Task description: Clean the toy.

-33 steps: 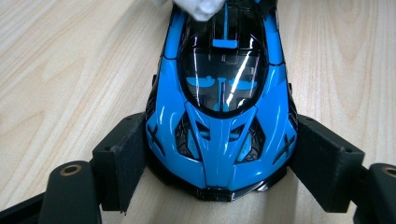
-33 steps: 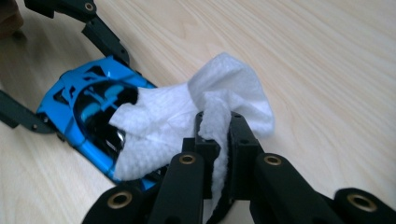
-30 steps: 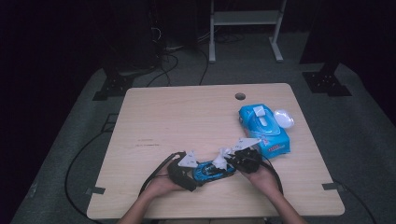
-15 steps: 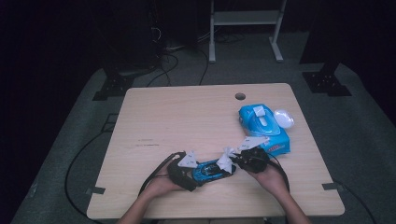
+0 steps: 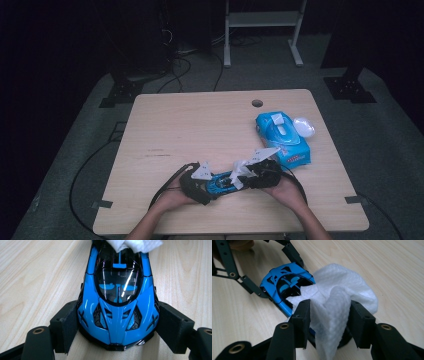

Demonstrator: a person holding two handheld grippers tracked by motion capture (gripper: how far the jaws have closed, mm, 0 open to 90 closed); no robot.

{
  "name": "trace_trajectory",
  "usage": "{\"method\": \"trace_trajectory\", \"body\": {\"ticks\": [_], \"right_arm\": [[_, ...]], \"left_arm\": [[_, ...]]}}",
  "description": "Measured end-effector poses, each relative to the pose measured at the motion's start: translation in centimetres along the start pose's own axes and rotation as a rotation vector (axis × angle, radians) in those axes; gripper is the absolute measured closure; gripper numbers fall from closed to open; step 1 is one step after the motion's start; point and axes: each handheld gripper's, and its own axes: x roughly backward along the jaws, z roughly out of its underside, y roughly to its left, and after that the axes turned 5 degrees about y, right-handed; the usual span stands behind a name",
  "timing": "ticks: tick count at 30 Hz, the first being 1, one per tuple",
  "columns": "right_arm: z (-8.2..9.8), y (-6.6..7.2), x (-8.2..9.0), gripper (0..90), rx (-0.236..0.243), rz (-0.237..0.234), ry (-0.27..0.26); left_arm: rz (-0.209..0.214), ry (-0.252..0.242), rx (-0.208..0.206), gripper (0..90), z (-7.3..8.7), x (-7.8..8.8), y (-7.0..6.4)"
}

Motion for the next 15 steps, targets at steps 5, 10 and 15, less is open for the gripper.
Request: {"method": "trace_trajectory", "body": {"ticks": [5,10,15], "right_arm": [[0.1,-0.2,-1.0,67.8,-0.047,-0.026,-0.039],[0.2,-0.6,-0.2,81.4,-0.048,-0.020,-0.027],[1.0,-1.1,2.0,82.2,-0.045,-0.020,0.017]], "left_arm": [[-0.002,0.002,-0.005,24.8,0.0,0.0,0.0],[-0.004,0.003,-0.005,24.9,0.0,0.0,0.0],[-0.002,0.000,-0.007,25.0,0.0,0.0,0.0]]}}
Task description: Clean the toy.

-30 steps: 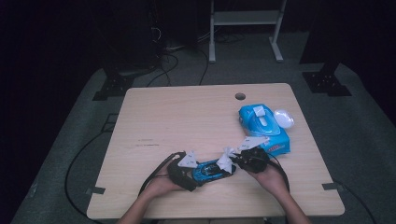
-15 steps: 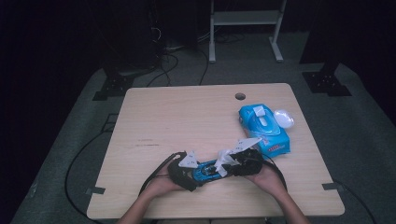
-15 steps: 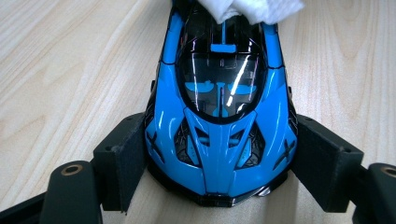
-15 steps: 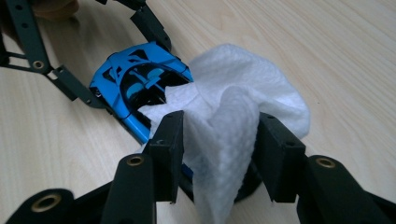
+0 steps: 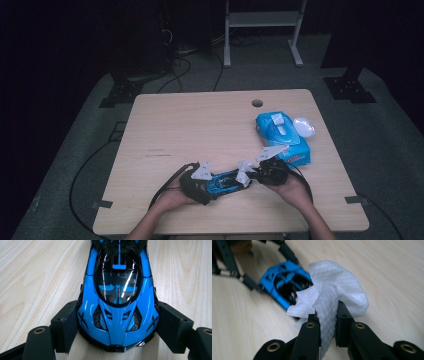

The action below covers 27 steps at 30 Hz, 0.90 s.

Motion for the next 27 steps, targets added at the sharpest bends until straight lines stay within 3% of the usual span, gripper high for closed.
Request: {"method": "trace_trajectory", "body": {"ticks": [3,6,8,10,12,14,17,19,21,25,27], "right_arm": [[0.4,0.2,0.0,82.4,0.002,-0.026,0.009],[-0.1,1.4,-1.3,82.4,0.036,-0.069,0.004],[-0.7,2.0,-1.9,82.4,0.073,-0.048,0.020],[-0.9,1.7,-1.6,82.5,0.070,-0.037,0.037],[-0.5,1.1,-1.0,82.8,0.066,0.023,0.053],[0.0,0.5,-0.4,82.9,0.039,-0.002,0.042],[0.0,0.4,-0.1,82.1,0.046,-0.025,0.040],[-0.1,0.6,-0.1,78.3,0.060,-0.009,0.029],[-0.3,0.7,-0.2,65.4,0.063,0.027,0.014],[-0.5,0.9,-0.8,58.6,0.068,0.071,-0.045],[-0.6,1.3,-1.6,57.4,0.074,0.054,-0.075]], "left_arm": [[0.002,-0.001,0.003,25.1,0.0,0.0,0.0],[0.000,0.001,0.001,25.1,0.0,0.0,0.0],[-0.003,0.003,-0.001,25.2,0.0,0.0,0.0],[-0.002,-0.001,0.002,25.2,0.0,0.0,-0.1],[-0.001,0.000,-0.002,25.2,0.0,0.0,0.0],[-0.001,0.000,-0.003,25.2,0.0,0.0,0.0],[0.001,-0.002,-0.003,25.2,0.0,0.0,0.0],[0.000,-0.002,-0.003,25.3,0.0,0.0,0.0],[-0.001,-0.001,-0.003,25.2,0.0,0.0,0.0],[0.000,-0.002,-0.001,25.3,0.0,0.0,0.0],[-0.001,-0.004,0.002,25.3,0.0,-0.1,-0.1]]}}
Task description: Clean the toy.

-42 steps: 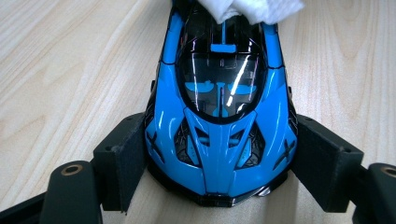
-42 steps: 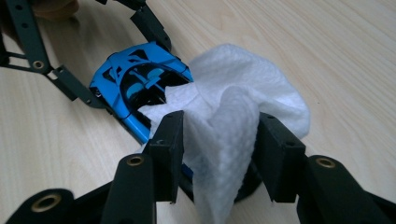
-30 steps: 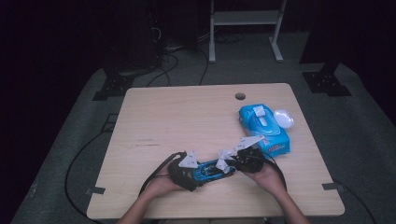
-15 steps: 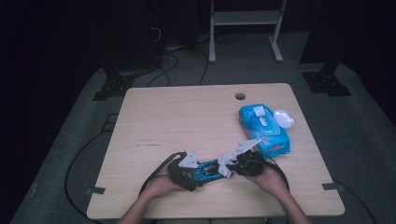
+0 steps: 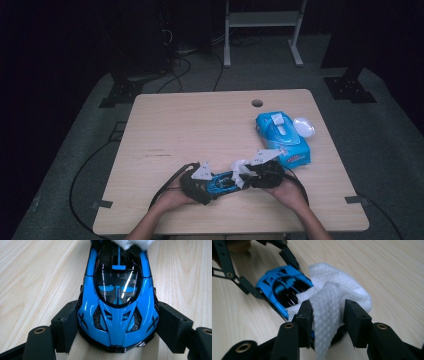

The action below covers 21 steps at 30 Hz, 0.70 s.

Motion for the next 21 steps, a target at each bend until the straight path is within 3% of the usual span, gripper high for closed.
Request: {"method": "trace_trajectory", "body": {"ticks": [3,5,7,11,16,21], "right_arm": [[-0.1,0.3,-1.2,63.1,0.000,0.009,-0.004],[-0.1,0.1,-1.5,75.5,-0.019,-0.046,-0.024],[0.0,-0.1,-1.3,80.7,-0.021,-0.059,-0.015],[0.2,-0.8,0.1,82.9,-0.004,0.001,0.054],[1.2,-1.1,1.9,83.3,-0.008,-0.045,0.064],[0.2,0.9,-0.2,83.4,0.034,-0.113,0.066]], "left_arm": [[0.001,0.003,0.000,25.3,0.0,0.0,0.0],[0.003,0.002,0.002,25.3,0.0,0.0,0.1],[0.002,0.001,-0.002,25.3,0.0,0.0,0.0],[0.002,0.003,-0.002,25.3,0.0,0.0,0.0],[0.005,-0.003,0.003,25.3,0.0,0.0,0.1],[0.006,-0.007,0.009,25.3,0.0,-0.1,0.1]]}}
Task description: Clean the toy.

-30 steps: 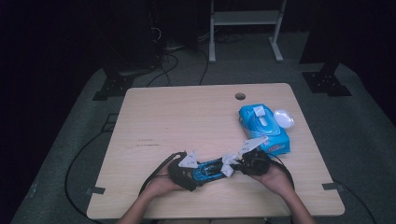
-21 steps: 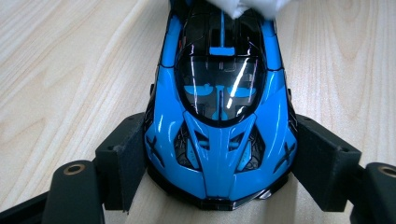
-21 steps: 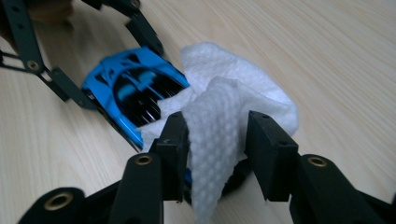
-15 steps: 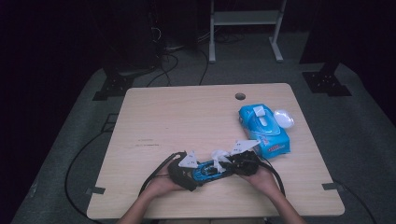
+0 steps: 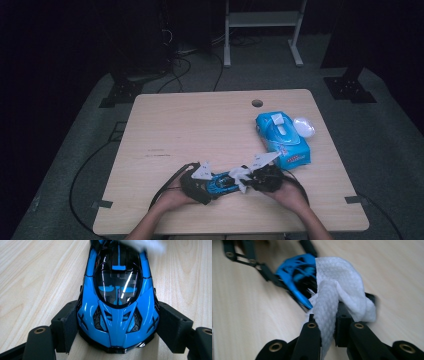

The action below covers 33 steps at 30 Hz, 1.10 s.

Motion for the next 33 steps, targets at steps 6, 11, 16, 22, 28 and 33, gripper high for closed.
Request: {"method": "trace_trajectory", "body": {"ticks": [6,11,16,22,28,33], "right_arm": [[-0.3,-0.3,0.2,83.3,0.011,0.038,0.028],[0.2,-0.8,0.2,83.2,-0.036,0.041,-0.001],[-1.1,0.7,-1.0,83.1,0.011,0.016,-0.025],[-0.3,-0.4,-0.3,83.4,-0.022,0.040,0.002],[-1.9,1.7,-1.7,83.4,0.035,0.006,-0.044],[-3.7,3.0,-4.1,83.6,0.060,-0.065,-0.032]], "left_arm": [[0.000,0.002,-0.008,25.4,0.0,0.0,0.0],[0.003,-0.002,-0.005,25.4,0.0,0.0,0.1],[0.003,-0.003,0.004,25.4,0.0,0.0,0.0],[0.003,-0.001,-0.004,25.4,0.0,0.0,0.1],[0.005,-0.004,0.000,25.5,0.0,-0.1,0.1],[0.004,0.001,-0.002,25.5,-0.1,-0.1,0.0]]}}
